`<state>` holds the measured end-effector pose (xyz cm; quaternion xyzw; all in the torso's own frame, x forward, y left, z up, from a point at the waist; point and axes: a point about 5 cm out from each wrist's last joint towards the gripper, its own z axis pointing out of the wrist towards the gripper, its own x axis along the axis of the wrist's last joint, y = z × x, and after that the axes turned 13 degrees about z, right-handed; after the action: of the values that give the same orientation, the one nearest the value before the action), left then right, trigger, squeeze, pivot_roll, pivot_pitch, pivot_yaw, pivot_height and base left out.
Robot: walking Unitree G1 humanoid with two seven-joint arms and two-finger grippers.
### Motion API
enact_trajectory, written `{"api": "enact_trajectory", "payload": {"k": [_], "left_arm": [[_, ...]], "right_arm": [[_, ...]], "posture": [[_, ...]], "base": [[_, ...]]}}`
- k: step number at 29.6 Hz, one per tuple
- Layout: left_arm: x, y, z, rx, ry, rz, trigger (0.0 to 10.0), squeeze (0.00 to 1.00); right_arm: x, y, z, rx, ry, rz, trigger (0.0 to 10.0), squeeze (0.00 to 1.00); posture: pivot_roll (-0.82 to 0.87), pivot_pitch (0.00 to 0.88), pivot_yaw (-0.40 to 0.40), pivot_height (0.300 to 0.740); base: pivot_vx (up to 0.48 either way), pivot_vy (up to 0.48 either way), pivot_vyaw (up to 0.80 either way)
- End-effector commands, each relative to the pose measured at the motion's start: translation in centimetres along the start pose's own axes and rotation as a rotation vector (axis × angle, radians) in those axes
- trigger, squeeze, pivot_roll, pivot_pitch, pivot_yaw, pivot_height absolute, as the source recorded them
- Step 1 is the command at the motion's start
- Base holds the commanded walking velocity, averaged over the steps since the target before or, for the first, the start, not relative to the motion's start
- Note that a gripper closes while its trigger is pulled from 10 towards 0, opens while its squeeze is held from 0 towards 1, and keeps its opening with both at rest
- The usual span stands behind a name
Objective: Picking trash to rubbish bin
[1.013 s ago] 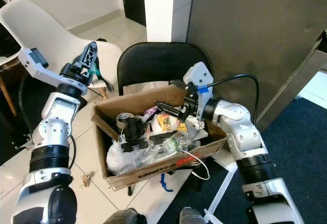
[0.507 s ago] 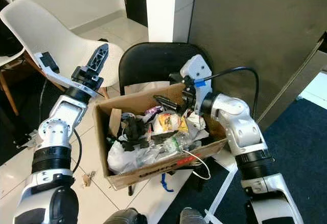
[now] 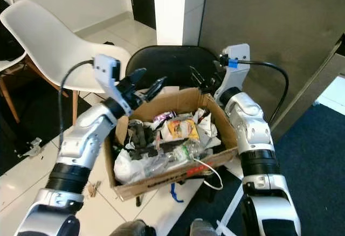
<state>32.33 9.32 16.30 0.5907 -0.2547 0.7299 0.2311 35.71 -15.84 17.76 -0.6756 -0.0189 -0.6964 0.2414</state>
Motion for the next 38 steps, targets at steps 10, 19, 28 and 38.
{"api": "enact_trajectory", "payload": {"k": [10, 19, 28, 38], "left_arm": [[-1.19, 0.45, 0.18, 0.009, -0.052, 0.025, 10.0, 0.00], [-1.47, 0.29, 0.22, 0.028, -0.062, 0.021, 10.0, 0.00], [-1.55, 0.34, 0.24, 0.027, -0.068, 0.022, 10.0, 0.00], [-1.59, 0.39, 0.30, 0.023, -0.070, 0.023, 10.0, 0.00]], "right_arm": [[-0.18, 0.09, 0.38, -0.040, 0.017, 0.022, 10.0, 0.00], [-0.39, 0.07, 0.63, -0.044, 0.017, 0.017, 10.0, 0.00], [-0.52, 0.00, 0.71, -0.036, 0.013, 0.007, 10.0, 0.00], [-0.64, -0.06, 0.74, -0.031, 0.007, -0.001, 10.0, 0.00]], "posture": [[-0.04, 0.000, -0.008, 0.740], [-0.04, 0.000, -0.010, 0.740], [-0.05, 0.000, -0.010, 0.740], [-0.05, 0.000, -0.010, 0.740]], "base": [[-0.120, 0.000, 0.00], [-0.281, 0.000, 0.00], [-0.298, 0.000, 0.00], [-0.302, 0.000, 0.00]]}}
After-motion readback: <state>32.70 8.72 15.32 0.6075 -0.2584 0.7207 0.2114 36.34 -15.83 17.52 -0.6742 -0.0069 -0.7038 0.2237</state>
